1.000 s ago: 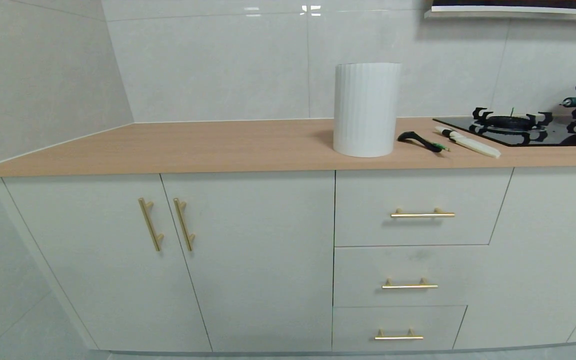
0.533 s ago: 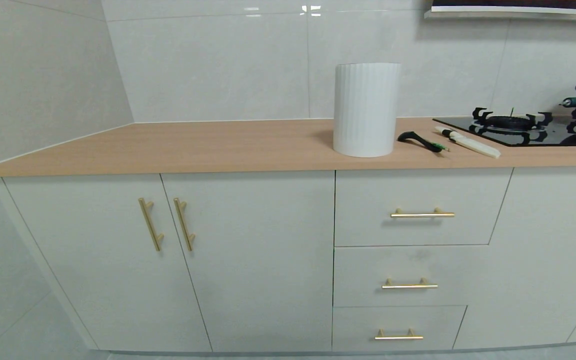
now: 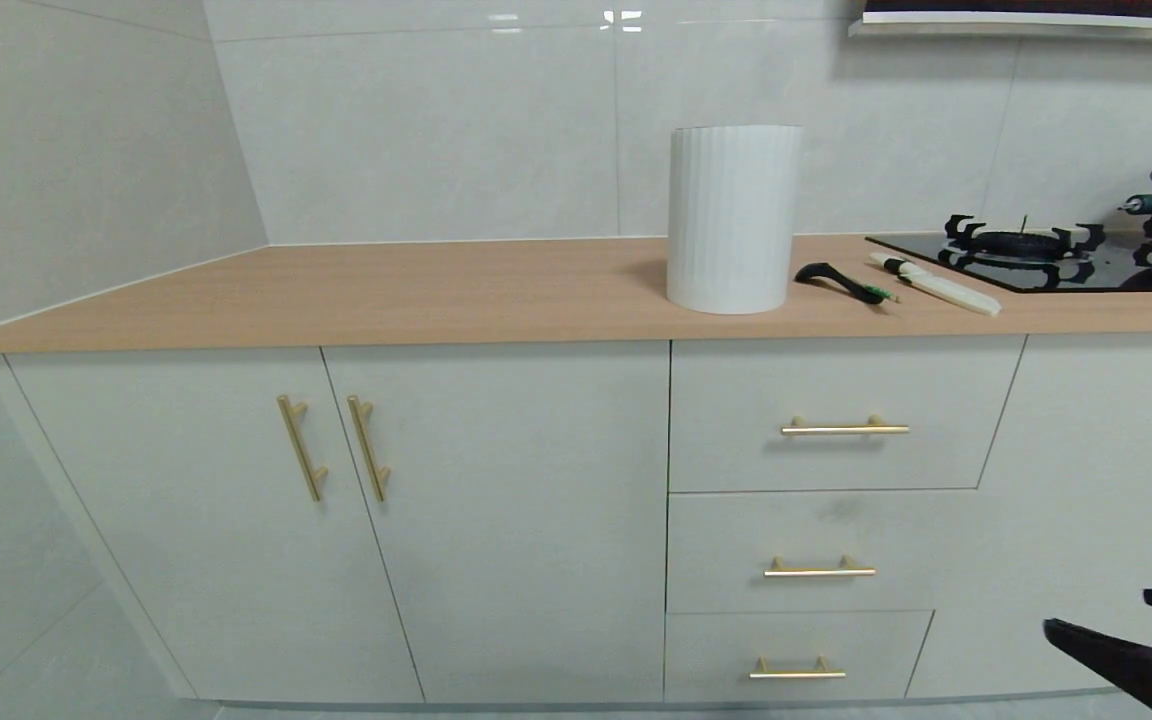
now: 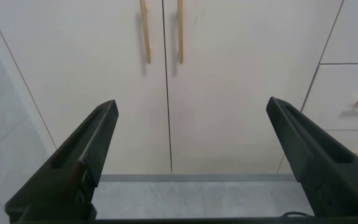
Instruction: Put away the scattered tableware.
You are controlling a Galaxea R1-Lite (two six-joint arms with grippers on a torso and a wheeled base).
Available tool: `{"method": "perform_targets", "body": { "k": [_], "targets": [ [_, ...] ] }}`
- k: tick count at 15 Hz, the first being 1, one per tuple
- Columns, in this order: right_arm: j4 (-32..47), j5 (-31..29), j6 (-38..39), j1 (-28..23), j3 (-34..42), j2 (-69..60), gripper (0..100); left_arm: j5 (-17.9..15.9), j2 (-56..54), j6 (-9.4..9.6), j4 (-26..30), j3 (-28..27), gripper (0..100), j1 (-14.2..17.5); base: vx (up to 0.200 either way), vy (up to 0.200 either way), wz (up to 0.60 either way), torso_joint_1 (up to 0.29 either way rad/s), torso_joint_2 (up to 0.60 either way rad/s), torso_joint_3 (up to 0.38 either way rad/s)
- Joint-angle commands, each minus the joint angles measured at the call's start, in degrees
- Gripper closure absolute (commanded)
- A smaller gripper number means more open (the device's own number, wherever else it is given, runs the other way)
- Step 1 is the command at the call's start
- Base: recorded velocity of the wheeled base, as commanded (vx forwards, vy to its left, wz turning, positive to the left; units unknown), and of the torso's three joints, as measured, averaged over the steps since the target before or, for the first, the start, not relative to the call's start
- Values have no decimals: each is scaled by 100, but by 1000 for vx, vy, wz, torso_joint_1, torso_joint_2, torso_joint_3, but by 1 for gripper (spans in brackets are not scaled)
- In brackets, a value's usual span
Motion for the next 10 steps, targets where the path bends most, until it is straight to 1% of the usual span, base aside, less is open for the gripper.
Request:
{"method": "perform_targets", "body": {
  "k": [1, 3, 4, 7, 10],
  "targets": [
    [-797, -120, -11, 95, -585, 2827, 0, 7, 0, -2, -7, 2, 0, -1, 0, 0, 0, 0, 0, 0],
    [-1079, -348, 6, 86, -919, 4031, 0, -2, 0, -2, 2, 2, 0, -1, 0, 0, 0, 0, 0, 0],
    [-1202, -384, 15, 78, -998, 4347, 0, 7, 0, -2, 2, 2, 0, -1, 0, 0, 0, 0, 0, 0],
    [-2274, -401, 33, -19, -1139, 5569, 0, 7, 0, -2, 2, 2, 0, -1, 0, 0, 0, 0, 0, 0],
    [-3487, -595, 24, -28, -1209, 6474, 0, -2, 0, -2, 2, 2, 0, -1, 0, 0, 0, 0, 0, 0]
  ]
}}
